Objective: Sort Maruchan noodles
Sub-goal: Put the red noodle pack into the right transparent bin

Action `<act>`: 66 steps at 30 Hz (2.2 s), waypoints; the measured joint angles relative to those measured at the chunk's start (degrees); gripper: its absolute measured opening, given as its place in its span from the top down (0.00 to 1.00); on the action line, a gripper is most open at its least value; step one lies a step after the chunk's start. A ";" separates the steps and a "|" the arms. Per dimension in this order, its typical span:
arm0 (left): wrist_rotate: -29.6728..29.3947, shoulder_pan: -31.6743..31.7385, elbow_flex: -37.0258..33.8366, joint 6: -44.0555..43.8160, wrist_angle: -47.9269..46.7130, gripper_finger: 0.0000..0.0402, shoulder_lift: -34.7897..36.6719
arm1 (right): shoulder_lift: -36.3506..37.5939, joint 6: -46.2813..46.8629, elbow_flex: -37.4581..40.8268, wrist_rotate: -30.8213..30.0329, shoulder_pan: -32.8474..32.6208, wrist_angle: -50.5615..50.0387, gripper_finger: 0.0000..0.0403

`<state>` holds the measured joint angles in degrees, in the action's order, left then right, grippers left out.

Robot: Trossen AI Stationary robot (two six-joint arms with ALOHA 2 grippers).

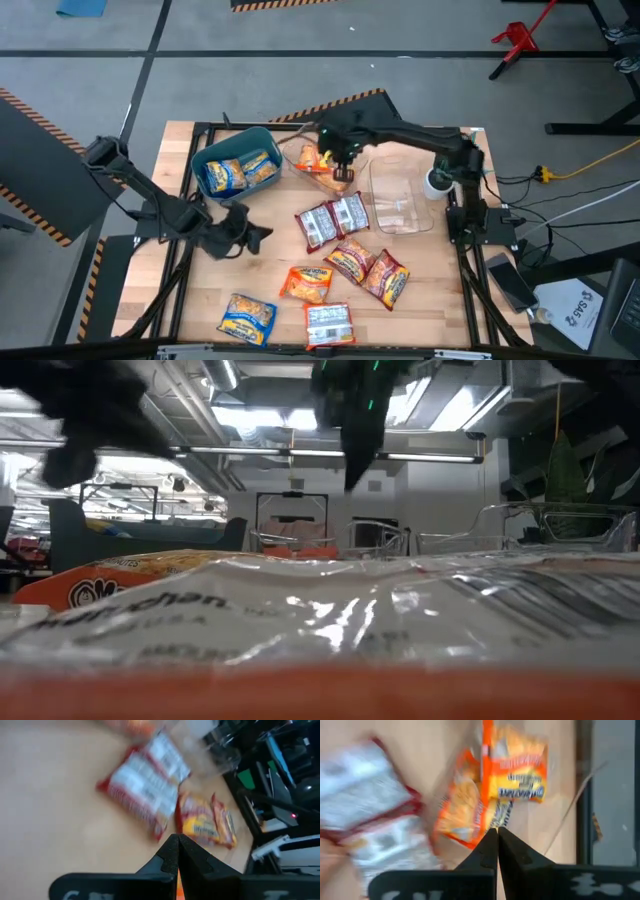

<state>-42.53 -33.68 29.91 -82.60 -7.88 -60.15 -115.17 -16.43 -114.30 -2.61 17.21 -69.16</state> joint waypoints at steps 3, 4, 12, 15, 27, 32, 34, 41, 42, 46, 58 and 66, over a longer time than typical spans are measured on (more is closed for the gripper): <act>-0.08 4.71 3.00 9.56 0.33 1.00 -1.18 | 5.77 1.95 -1.48 3.04 -0.78 -1.47 1.00; -0.09 6.21 3.63 12.77 0.85 1.00 -1.77 | 7.71 2.89 -1.48 4.32 -0.89 -1.74 1.00; 10.48 16.78 4.14 31.23 19.35 1.00 -12.34 | 17.76 9.64 -1.41 12.30 -6.73 -6.75 1.00; 15.92 19.23 4.14 34.70 25.10 1.00 -17.28 | 19.85 11.63 0.27 12.20 -10.37 -8.52 1.00; 21.50 23.14 4.09 33.38 26.05 1.00 -30.26 | 27.67 26.96 23.10 2.96 -22.51 -0.07 0.64; 24.02 22.83 4.07 30.25 25.93 1.00 -34.32 | 28.82 36.72 38.02 1.07 -24.10 21.58 0.52; 24.07 22.34 4.03 29.53 26.04 1.00 -35.37 | 28.62 40.97 43.13 0.56 -24.10 30.54 0.50; 24.89 21.09 4.19 24.36 24.19 1.00 -38.95 | 24.55 55.11 54.25 -1.17 -23.98 54.35 0.49; 24.92 20.98 4.25 23.20 24.07 1.00 -39.61 | 23.74 56.33 54.59 -1.50 -23.98 55.23 0.49; 24.86 20.03 4.17 21.81 25.77 1.00 -40.03 | 19.88 58.86 54.58 -1.78 -23.96 55.64 0.49; 8.95 19.11 4.04 28.43 26.46 1.00 -24.54 | 20.45 57.97 54.25 -3.43 -23.94 56.12 0.49; 16.30 24.10 3.98 29.61 30.42 1.00 -33.66 | 20.45 57.95 54.25 -3.43 -23.94 56.18 0.49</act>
<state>-26.23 -9.58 33.89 -52.99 22.53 -93.81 -94.72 41.52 -60.05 -6.04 -6.72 -12.97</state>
